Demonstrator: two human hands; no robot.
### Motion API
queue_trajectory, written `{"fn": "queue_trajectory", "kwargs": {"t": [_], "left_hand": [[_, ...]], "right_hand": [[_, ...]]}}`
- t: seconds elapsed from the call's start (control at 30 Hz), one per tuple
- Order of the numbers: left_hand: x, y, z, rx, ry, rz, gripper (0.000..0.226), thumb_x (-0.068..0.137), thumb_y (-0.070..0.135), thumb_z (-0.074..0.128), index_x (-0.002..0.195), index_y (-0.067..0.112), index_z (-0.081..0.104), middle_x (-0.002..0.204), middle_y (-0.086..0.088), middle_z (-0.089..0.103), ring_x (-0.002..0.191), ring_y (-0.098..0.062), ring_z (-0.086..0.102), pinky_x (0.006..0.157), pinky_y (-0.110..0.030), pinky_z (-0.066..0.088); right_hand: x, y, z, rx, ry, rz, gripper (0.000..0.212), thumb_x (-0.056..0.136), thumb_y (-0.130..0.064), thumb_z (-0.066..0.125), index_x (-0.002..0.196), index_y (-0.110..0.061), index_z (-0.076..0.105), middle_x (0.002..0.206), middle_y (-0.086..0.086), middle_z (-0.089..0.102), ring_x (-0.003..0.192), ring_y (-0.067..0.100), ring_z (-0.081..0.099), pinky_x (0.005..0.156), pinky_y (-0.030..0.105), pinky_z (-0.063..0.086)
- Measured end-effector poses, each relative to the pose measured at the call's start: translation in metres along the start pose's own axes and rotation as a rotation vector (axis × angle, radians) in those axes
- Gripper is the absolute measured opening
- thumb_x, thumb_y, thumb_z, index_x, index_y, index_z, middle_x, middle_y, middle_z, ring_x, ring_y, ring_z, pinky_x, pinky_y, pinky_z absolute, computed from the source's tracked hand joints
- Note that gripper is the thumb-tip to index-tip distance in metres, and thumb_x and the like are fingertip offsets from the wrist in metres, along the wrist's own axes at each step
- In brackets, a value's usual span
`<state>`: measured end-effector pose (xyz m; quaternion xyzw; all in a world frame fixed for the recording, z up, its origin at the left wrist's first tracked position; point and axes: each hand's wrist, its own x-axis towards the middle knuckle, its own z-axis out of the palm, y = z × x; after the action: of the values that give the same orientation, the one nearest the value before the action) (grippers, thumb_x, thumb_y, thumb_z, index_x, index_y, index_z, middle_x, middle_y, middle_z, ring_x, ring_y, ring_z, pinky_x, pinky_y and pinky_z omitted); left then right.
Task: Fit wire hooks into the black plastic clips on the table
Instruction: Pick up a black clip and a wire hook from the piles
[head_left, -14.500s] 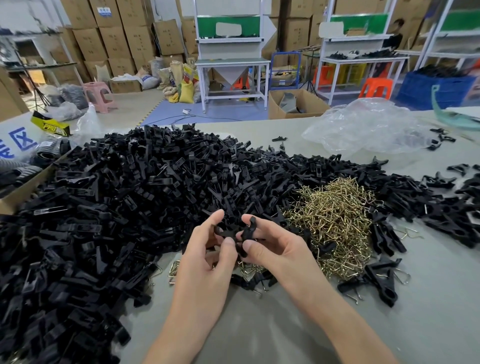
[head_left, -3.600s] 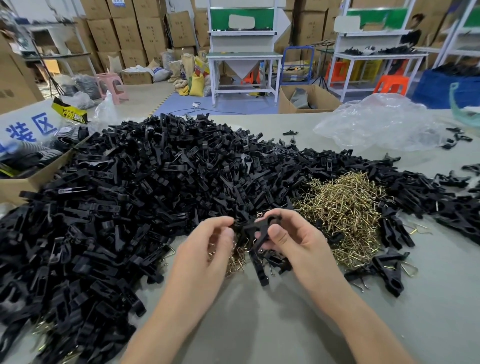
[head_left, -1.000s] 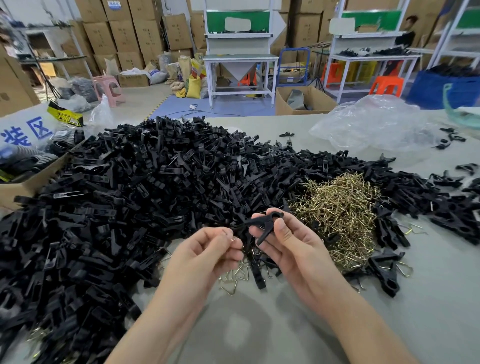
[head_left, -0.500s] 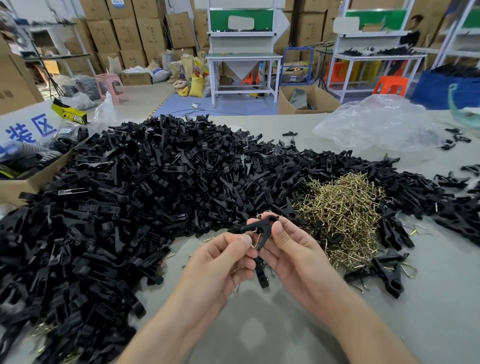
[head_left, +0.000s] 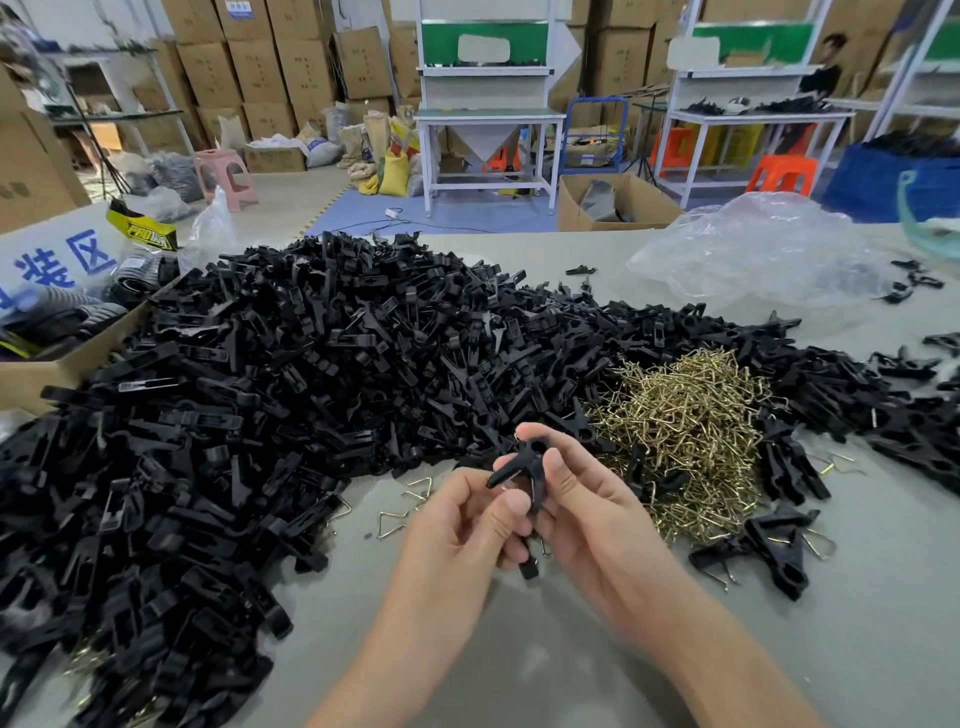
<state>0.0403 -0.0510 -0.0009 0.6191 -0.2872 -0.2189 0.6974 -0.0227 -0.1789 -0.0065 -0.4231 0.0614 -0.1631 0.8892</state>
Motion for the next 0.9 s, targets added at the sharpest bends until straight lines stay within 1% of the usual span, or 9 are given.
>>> {"fn": "queue_trajectory", "kwargs": {"t": [0.17,0.23,0.3,0.4,0.53,0.6,0.73,0.83,0.9], "left_hand": [[-0.002,-0.004,0.0,0.196,-0.023,0.038,0.017,0.082,0.047,0.067,0.099,0.048,0.064,0.081,0.012,0.072,0.067,-0.011,0.063,0.067,-0.027,0.054],[-0.004,-0.007,0.003,0.235,-0.001,0.059,0.025,0.084,0.045,0.072,0.104,0.052,0.059,0.094,0.019,0.071,0.074,-0.013,0.065,0.071,-0.031,0.056],[-0.005,-0.008,0.007,0.253,0.018,0.096,0.034,0.082,0.037,0.07,0.107,0.055,0.055,0.106,0.026,0.066,0.084,-0.004,0.065,0.075,-0.024,0.054],[-0.008,-0.007,0.009,0.331,-0.007,0.184,0.051,0.087,0.025,0.073,0.114,0.062,0.05,0.107,0.029,0.061,0.093,0.001,0.061,0.074,-0.009,0.046],[-0.007,-0.006,0.008,0.353,-0.022,0.292,0.042,0.088,0.027,0.07,0.116,0.056,0.057,0.107,0.024,0.061,0.094,-0.001,0.06,0.074,-0.007,0.045],[-0.005,-0.006,0.008,0.217,-0.026,0.239,0.034,0.087,0.027,0.071,0.111,0.05,0.065,0.105,0.011,0.064,0.085,-0.005,0.061,0.07,-0.014,0.05],[-0.001,-0.004,0.007,0.026,-0.038,0.141,0.023,0.091,0.026,0.07,0.109,0.039,0.073,0.09,-0.009,0.071,0.071,-0.024,0.063,0.065,-0.033,0.057],[0.001,0.0,0.002,-0.029,-0.059,0.12,0.026,0.088,0.029,0.064,0.111,0.033,0.074,0.08,-0.008,0.072,0.073,-0.019,0.067,0.067,-0.03,0.058],[0.001,0.002,0.0,-0.048,-0.047,0.112,0.025,0.086,0.035,0.063,0.108,0.032,0.075,0.084,-0.012,0.073,0.073,-0.02,0.068,0.069,-0.031,0.059]], "right_hand": [[-0.003,-0.001,0.003,0.033,0.044,0.06,0.023,0.092,-0.019,0.05,0.108,-0.009,0.065,0.103,0.014,0.07,0.079,0.025,0.064,0.06,0.035,0.054],[-0.005,0.001,0.005,0.035,0.067,0.076,0.022,0.089,-0.022,0.052,0.104,-0.011,0.064,0.105,0.015,0.069,0.086,0.026,0.065,0.071,0.039,0.053],[-0.005,0.004,0.008,0.034,0.102,0.084,0.021,0.087,-0.026,0.054,0.101,-0.013,0.064,0.106,0.018,0.067,0.094,0.031,0.062,0.088,0.048,0.045],[-0.007,0.007,0.015,-0.014,0.168,0.096,0.026,0.087,-0.033,0.056,0.099,-0.012,0.064,0.101,0.023,0.064,0.096,0.033,0.061,0.09,0.049,0.049],[-0.009,0.008,0.018,-0.147,0.184,0.078,0.04,0.1,-0.029,0.048,0.111,0.008,0.059,0.1,0.018,0.062,0.099,0.029,0.06,0.101,0.054,0.048],[-0.008,0.008,0.017,-0.191,0.178,0.085,0.042,0.104,-0.029,0.042,0.119,0.007,0.055,0.105,0.02,0.06,0.099,0.031,0.057,0.093,0.057,0.046],[-0.007,0.015,0.012,-0.358,0.102,0.072,0.054,0.098,-0.055,0.043,0.113,-0.007,0.064,0.102,0.019,0.064,0.09,0.03,0.05,0.072,0.037,0.041],[-0.009,0.02,0.006,-0.522,0.022,0.007,0.064,0.089,-0.08,0.039,0.118,-0.028,0.065,0.116,0.021,0.066,0.106,0.028,0.064,0.086,0.037,0.053],[-0.009,0.022,0.006,-0.576,0.014,-0.035,0.062,0.085,-0.083,0.045,0.125,-0.037,0.057,0.119,0.014,0.068,0.115,0.021,0.065,0.091,0.037,0.054]]}}
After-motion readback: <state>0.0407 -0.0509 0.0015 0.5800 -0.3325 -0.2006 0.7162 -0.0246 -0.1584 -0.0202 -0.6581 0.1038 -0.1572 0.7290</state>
